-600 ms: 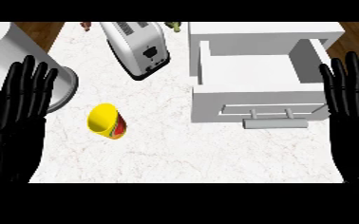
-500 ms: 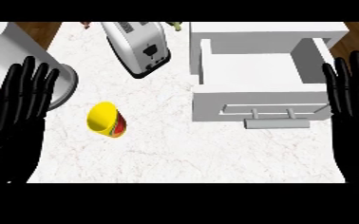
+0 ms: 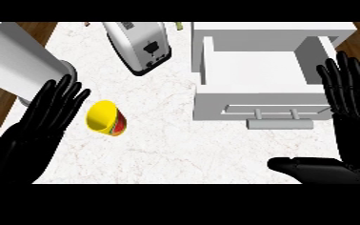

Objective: Pick up the cup, place it into the drawer and close the drawer

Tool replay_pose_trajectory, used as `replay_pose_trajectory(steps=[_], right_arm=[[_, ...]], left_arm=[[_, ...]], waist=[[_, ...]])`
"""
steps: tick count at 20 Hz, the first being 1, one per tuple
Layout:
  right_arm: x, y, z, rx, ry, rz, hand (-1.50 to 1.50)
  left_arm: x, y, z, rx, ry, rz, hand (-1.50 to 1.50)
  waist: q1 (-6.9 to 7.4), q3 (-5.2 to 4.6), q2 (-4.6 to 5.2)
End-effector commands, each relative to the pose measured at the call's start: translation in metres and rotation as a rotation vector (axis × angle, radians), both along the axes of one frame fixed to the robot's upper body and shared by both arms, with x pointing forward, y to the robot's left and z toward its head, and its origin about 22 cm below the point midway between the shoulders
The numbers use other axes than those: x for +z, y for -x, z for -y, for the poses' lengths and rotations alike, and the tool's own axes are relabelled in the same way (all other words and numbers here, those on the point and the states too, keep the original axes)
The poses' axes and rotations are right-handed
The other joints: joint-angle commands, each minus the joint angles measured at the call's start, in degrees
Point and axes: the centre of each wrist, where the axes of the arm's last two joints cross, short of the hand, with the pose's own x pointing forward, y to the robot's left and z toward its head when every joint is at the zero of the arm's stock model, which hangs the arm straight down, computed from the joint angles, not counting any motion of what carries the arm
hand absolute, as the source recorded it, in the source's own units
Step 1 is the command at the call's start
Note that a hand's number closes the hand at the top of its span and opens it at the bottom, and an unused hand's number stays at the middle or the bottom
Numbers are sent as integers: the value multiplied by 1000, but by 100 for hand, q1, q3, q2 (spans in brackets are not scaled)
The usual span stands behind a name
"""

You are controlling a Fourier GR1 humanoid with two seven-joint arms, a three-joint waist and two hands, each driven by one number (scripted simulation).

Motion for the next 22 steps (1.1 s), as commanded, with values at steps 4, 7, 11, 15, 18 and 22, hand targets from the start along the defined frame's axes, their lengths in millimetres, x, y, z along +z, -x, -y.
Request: replay_pose_trajectory(steps=[4,7,11,15,18,22], right_arm=[[-3,-17,8,12,7,-8,-150],[-17,-8,9,17,19,-15,-150],[-8,0,5,13,0,-12,-150],[-4,-9,6,15,42,-25,-150],[-21,-16,13,4,27,-11,-150],[-4,-4,-1,10,16,-20,-150]], left_arm=[[-19,-17,-36,-32,49,-85,-150],[-57,-9,-59,-21,30,-124,-150],[-53,-32,-63,64,-5,-164,-150],[-90,-36,-60,148,-66,-169,-150],[-99,-44,-82,173,-82,-190,-150],[-139,-48,-78,195,-128,-211,-150]], waist=[[14,2,9],[11,1,11],[-9,2,8],[-17,0,11],[-10,1,13],[-35,-2,13]])
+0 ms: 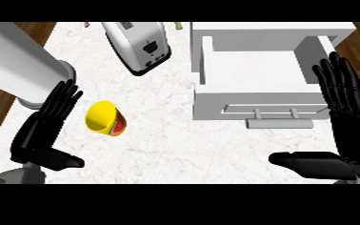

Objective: Pick up the cup, place it into the drawer and close the drawer

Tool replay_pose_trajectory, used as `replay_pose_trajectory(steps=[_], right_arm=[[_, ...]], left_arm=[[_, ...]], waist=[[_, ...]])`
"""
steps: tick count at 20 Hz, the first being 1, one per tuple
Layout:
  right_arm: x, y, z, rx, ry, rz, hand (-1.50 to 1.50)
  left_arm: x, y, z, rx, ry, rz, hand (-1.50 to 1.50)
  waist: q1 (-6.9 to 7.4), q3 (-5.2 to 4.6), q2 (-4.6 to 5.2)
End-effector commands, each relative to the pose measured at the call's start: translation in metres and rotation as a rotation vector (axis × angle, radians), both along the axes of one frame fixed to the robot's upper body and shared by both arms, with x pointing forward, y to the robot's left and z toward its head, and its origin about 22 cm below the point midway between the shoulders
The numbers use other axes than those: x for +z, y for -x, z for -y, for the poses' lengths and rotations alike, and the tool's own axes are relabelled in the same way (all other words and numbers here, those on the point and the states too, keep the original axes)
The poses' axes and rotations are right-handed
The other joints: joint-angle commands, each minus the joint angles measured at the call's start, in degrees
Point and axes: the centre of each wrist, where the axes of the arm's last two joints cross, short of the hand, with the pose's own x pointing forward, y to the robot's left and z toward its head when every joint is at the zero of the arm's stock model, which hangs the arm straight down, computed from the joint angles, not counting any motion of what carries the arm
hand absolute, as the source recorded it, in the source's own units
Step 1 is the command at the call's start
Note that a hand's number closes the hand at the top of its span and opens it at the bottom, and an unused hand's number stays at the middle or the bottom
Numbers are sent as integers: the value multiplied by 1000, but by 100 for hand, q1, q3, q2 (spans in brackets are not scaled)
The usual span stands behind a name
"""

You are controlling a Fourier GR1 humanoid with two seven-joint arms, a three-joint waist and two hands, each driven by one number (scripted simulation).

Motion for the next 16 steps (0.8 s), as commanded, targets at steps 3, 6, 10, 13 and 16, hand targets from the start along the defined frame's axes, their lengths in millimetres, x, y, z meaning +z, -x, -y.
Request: replay_pose_trajectory(steps=[3,6,10,13,16], right_arm=[[6,1,-13,22,-4,8,-150],[-15,-2,3,6,-12,21,-150],[-3,0,-11,26,10,18,-150],[-14,-20,-8,24,-2,-17,-150],[9,-18,2,25,3,2,-150]], left_arm=[[-52,6,-24,41,-56,-49,-150],[-66,1,-19,51,-60,-62,-150],[-82,-20,-24,58,-41,-65,-150],[-89,-24,-30,68,-30,-63,-150],[-98,-18,-38,118,-19,-41,-150]], waist=[[-11,-4,5],[-1,0,0],[-33,-4,7],[-31,-6,17],[-78,-13,31]])
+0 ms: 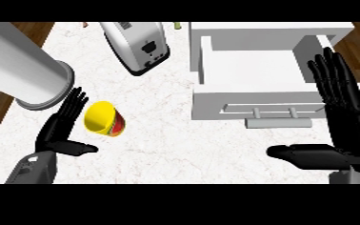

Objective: Pick up the cup, place it into the drawer and close the drawer

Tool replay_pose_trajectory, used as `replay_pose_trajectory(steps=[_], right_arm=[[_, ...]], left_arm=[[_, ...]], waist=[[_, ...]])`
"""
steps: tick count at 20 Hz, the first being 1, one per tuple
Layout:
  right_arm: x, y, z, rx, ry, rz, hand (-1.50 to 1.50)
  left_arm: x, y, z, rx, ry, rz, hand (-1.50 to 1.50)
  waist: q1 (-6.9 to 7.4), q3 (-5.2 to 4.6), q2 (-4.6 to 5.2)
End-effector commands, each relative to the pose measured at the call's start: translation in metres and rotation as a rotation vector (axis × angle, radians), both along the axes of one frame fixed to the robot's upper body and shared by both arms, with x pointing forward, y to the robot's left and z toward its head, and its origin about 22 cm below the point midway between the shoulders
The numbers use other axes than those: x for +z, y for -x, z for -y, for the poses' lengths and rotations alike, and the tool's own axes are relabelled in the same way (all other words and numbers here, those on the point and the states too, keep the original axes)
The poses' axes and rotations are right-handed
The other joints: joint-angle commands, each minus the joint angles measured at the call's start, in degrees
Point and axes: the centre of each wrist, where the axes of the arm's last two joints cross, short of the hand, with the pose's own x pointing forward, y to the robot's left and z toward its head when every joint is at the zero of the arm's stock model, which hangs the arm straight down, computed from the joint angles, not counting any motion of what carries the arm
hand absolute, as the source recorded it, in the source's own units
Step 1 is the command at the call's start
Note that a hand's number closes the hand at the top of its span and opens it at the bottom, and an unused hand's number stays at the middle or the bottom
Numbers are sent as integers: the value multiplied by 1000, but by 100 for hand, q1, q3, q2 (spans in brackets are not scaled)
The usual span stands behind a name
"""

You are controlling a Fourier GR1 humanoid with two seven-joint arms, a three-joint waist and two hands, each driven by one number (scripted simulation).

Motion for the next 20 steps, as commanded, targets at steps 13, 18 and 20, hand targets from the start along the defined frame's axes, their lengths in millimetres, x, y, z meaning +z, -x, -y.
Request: replay_pose_trajectory(steps=[13,18,20], right_arm=[[1,2,7,22,15,-6,-150],[8,-3,10,23,-1,10,-150],[0,-2,-10,35,2,12,-150]], left_arm=[[-21,5,-4,-27,43,77,-150],[-26,-1,14,-32,47,98,-150],[-26,-1,13,-26,56,78,-150]], waist=[[-92,-15,39],[-69,-12,32],[-115,-21,59]])
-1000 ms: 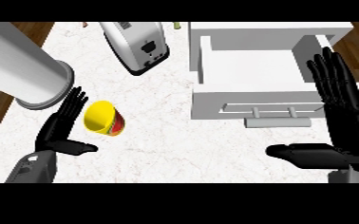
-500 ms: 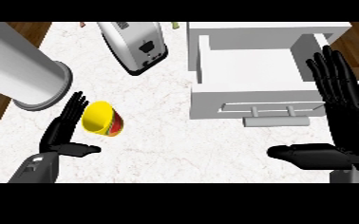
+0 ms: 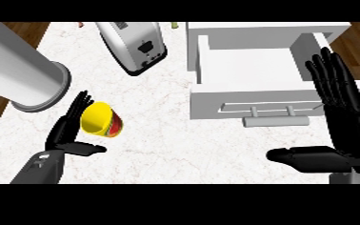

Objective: Pick up the cup, place it into the drawer and close the drawer

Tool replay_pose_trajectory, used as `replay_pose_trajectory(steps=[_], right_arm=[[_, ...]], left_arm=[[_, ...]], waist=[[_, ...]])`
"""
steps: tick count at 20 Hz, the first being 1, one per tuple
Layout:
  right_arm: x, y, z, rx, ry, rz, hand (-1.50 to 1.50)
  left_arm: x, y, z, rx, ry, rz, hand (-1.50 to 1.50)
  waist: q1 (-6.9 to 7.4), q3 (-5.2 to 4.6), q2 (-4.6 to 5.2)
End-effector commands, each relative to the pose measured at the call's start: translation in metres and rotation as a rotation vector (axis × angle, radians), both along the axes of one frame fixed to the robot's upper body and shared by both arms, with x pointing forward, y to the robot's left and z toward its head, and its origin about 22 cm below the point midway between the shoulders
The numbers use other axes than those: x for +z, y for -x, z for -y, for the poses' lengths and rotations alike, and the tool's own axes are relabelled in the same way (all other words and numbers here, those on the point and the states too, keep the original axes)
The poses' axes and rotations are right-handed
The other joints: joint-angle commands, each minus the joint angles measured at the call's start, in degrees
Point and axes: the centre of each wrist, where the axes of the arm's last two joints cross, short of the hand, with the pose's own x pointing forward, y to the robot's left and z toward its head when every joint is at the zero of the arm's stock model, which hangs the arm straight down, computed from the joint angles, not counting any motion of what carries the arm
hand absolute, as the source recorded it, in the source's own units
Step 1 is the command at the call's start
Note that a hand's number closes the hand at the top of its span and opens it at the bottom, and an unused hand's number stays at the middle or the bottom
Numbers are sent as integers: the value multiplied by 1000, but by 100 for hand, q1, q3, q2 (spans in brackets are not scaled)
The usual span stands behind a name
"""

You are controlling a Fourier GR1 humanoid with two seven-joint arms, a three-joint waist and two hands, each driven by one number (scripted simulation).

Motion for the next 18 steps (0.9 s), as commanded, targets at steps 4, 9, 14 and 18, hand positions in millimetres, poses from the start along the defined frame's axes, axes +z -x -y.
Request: replay_pose_trajectory(steps=[4,9,14,18], right_arm=[[8,-6,-6,18,-6,-3,-150],[0,5,-2,8,13,-21,-150],[2,-2,-3,23,-8,-7,-150],[-6,-8,-2,12,-20,-25,-150]], left_arm=[[-5,1,7,-72,105,84,-150],[0,-15,23,-100,186,82,-150],[-5,-10,30,-169,266,98,-150],[-9,-6,32,-187,331,98,-150]], waist=[[-19,-8,19],[-39,-3,0],[-15,-5,8],[4,-6,19]])
